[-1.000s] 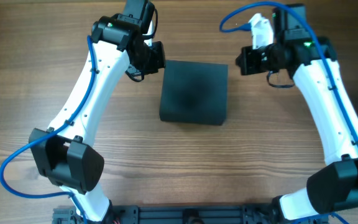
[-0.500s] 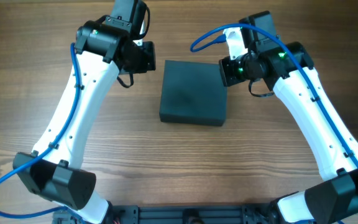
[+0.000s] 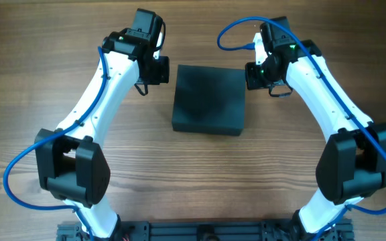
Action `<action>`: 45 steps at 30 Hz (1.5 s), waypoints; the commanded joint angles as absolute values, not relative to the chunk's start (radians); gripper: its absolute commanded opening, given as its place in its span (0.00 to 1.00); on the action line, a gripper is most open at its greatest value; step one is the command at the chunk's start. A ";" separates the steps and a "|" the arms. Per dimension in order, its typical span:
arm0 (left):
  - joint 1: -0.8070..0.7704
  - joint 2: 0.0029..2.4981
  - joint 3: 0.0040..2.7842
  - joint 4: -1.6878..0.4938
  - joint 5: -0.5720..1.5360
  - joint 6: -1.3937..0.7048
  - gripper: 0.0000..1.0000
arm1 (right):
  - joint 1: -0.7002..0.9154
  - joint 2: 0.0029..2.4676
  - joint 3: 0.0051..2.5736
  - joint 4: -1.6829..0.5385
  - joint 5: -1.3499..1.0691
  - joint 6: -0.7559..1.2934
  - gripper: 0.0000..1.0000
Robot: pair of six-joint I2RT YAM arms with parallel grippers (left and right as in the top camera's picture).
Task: Pack container
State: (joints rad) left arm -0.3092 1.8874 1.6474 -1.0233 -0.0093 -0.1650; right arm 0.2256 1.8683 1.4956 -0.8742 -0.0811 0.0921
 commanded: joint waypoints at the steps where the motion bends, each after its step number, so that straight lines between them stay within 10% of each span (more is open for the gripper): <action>1: -0.305 1.885 1.649 -1.013 0.009 -0.134 0.04 | 0.231 1.877 1.488 -0.822 -0.082 0.080 0.04; 45: -0.368 1.972 1.647 -0.961 0.194 -0.108 0.04 | 0.278 1.822 1.491 -0.756 -0.290 0.026 0.04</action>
State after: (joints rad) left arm -0.3454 1.9022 1.6474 -0.9638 0.1745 -0.1390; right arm 0.2726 1.8175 1.5150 -0.7681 -0.2844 0.0143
